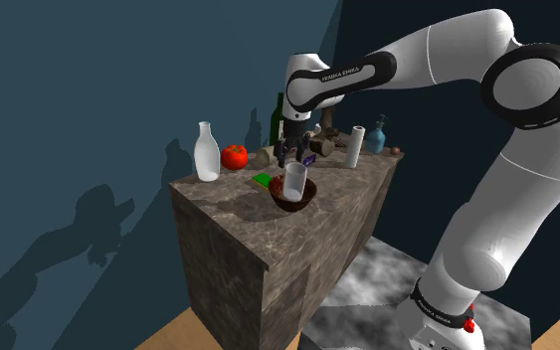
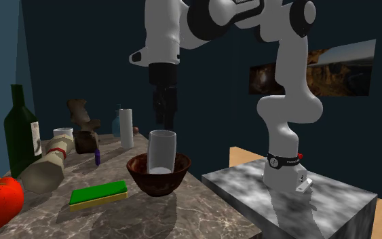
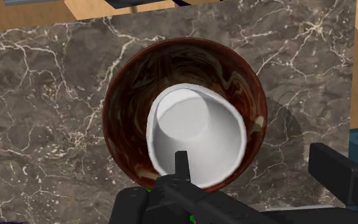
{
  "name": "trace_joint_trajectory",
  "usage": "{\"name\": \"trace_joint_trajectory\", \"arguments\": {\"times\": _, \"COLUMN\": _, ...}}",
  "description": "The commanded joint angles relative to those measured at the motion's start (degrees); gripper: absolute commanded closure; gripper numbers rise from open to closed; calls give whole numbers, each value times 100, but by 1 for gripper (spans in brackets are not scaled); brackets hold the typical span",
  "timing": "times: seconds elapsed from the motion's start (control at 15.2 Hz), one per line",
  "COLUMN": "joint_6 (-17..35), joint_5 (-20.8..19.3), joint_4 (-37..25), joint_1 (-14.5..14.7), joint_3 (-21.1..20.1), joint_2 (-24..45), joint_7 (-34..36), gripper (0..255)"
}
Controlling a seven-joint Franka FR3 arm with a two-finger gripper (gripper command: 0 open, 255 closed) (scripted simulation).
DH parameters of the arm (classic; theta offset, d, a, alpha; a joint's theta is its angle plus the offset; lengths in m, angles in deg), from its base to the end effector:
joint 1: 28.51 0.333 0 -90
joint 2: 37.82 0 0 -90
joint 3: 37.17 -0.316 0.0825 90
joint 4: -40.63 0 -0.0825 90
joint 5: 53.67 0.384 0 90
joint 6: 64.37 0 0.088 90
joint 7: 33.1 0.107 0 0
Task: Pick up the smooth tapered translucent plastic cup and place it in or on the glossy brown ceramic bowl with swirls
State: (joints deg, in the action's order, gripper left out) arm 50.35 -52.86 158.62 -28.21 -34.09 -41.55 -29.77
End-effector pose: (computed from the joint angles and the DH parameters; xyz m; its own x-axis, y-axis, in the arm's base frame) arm 0.5340 -0.0255 0.4648 0.9937 -0.1122 0.0069 -0.1121 -0.9936 -0.0168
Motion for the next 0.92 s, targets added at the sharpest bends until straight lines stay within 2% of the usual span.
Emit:
{"name": "trace_joint_trajectory", "arguments": {"times": 0.0, "joint_6": 0, "joint_5": 0, "joint_4": 0, "joint_1": 0, "joint_3": 0, "joint_2": 0, "joint_7": 0, "gripper": 0}}
{"name": "trace_joint_trajectory", "arguments": {"times": 0.07, "joint_6": 0, "joint_5": 0, "joint_4": 0, "joint_1": 0, "joint_3": 0, "joint_2": 0, "joint_7": 0, "gripper": 0}}
{"name": "trace_joint_trajectory", "arguments": {"times": 0.33, "joint_6": -717, "joint_5": -12, "joint_4": -580, "joint_1": -3, "joint_3": 2, "joint_2": -138, "joint_7": 9, "gripper": 0}}
{"name": "trace_joint_trajectory", "arguments": {"times": 0.86, "joint_6": -716, "joint_5": -12, "joint_4": -578, "joint_1": -3, "joint_3": 2, "joint_2": -138, "joint_7": 8, "gripper": 0}}
